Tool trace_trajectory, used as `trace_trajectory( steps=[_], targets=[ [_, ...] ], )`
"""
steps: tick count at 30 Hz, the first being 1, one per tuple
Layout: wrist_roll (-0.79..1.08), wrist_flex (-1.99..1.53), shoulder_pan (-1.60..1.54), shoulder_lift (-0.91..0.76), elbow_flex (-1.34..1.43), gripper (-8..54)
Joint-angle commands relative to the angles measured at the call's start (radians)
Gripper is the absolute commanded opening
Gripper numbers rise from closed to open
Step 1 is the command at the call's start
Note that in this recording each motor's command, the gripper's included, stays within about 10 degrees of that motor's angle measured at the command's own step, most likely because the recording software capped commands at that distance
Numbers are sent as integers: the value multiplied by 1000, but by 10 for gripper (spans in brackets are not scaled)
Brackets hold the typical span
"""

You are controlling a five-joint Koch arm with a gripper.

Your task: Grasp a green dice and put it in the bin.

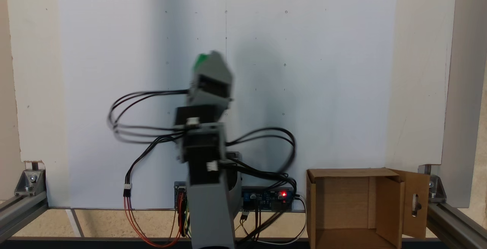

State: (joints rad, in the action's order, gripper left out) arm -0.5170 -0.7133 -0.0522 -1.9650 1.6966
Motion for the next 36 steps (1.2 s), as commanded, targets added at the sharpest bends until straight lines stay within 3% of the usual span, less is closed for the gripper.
trace_trajectory(
  steps=[1, 9, 18, 25, 36],
  targets=[
    [167, 58, 130, -28, -44, 117],
    [469, 83, 642, -21, -83, 117],
    [844, 72, 1304, 123, -143, 117],
    [989, 58, 1729, 253, -210, 117],
    [1154, 40, 1867, 416, -210, 117]
  ],
)
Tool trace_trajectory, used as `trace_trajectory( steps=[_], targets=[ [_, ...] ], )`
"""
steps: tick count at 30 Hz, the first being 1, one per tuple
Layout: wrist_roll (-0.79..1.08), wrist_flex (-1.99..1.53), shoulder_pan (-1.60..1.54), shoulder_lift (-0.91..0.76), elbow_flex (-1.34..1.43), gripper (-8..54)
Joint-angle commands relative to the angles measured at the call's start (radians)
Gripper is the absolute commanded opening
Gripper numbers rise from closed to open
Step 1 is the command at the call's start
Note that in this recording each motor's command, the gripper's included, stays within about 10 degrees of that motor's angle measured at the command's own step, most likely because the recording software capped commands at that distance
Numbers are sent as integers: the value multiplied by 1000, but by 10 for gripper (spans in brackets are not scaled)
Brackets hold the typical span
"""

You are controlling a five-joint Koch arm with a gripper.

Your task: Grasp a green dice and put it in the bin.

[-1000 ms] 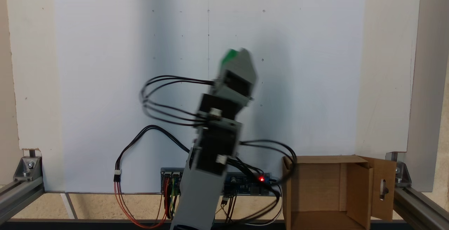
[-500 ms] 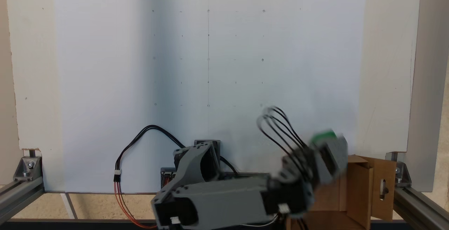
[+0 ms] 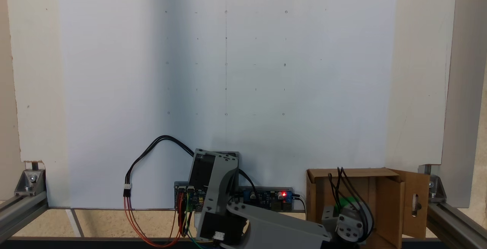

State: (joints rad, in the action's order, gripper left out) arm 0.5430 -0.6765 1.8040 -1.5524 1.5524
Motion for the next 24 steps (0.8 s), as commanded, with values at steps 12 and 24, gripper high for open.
trace_trajectory(
  steps=[12, 24],
  targets=[
    [103, 23, -15, 118, -64, 336],
    [-270, 278, -83, 58, -158, 435]
  ],
)
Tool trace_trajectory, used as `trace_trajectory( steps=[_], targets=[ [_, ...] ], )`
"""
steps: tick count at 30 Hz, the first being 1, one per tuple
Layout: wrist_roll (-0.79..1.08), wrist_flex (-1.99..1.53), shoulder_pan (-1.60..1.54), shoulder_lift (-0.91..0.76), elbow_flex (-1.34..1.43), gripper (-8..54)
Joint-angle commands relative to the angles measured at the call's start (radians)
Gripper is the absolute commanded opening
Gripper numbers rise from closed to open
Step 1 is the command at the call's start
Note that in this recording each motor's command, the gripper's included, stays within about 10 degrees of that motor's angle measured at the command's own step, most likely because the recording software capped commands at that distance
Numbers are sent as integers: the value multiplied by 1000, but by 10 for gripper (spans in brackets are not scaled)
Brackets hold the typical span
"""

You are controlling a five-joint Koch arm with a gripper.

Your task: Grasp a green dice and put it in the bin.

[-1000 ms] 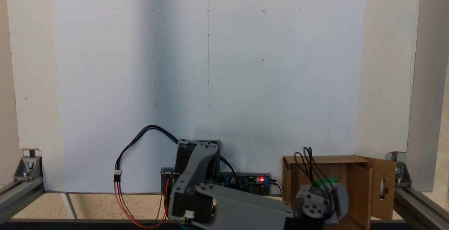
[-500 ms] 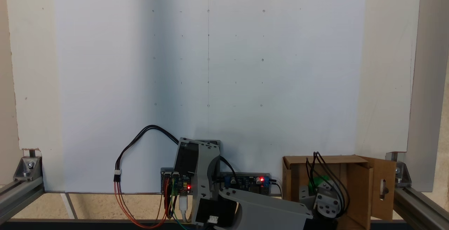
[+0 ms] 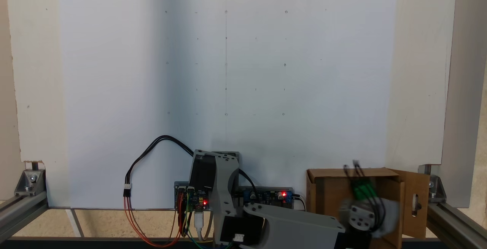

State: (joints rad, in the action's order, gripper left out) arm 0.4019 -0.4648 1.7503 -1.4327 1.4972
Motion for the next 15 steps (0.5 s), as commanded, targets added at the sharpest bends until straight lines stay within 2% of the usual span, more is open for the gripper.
trace_trajectory(
  steps=[1, 7, 15],
  targets=[
    [-165, 67, -61, -80, -127, 435],
    [-417, 109, -391, -144, -169, 436],
    [-430, 109, -961, -255, -146, 438]
  ],
)
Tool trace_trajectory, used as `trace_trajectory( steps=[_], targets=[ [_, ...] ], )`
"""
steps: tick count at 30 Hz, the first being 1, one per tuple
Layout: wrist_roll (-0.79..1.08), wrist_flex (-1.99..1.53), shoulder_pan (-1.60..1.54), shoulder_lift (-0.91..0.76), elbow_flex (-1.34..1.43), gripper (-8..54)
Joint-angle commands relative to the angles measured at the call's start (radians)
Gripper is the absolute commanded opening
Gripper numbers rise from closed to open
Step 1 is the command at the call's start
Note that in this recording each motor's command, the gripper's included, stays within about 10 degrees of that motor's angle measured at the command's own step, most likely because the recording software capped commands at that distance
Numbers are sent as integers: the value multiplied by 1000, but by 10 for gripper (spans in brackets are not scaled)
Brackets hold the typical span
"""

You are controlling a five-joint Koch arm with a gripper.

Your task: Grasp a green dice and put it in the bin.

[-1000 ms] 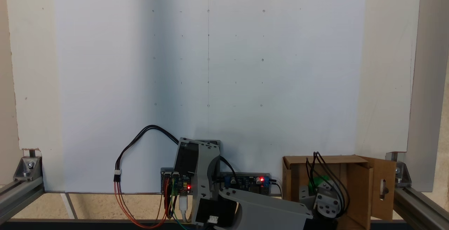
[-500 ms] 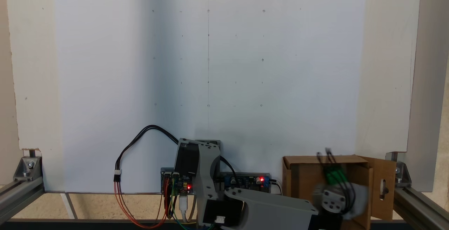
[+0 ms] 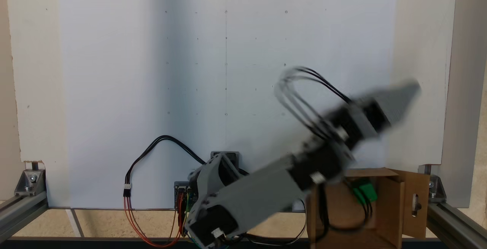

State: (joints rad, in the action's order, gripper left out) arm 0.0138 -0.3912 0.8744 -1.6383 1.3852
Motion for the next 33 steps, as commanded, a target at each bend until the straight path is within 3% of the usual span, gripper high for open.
trace_trajectory(
  steps=[1, 8, 17, 23, 33],
  targets=[
    [-41, 35, -159, -81, -9, 437],
    [-40, 37, -634, -387, 353, 440],
    [-44, 360, -871, -637, 799, 458],
    [-43, 641, -930, -727, 1039, 458],
    [-38, 1069, -917, -733, 1353, 440]
  ],
)
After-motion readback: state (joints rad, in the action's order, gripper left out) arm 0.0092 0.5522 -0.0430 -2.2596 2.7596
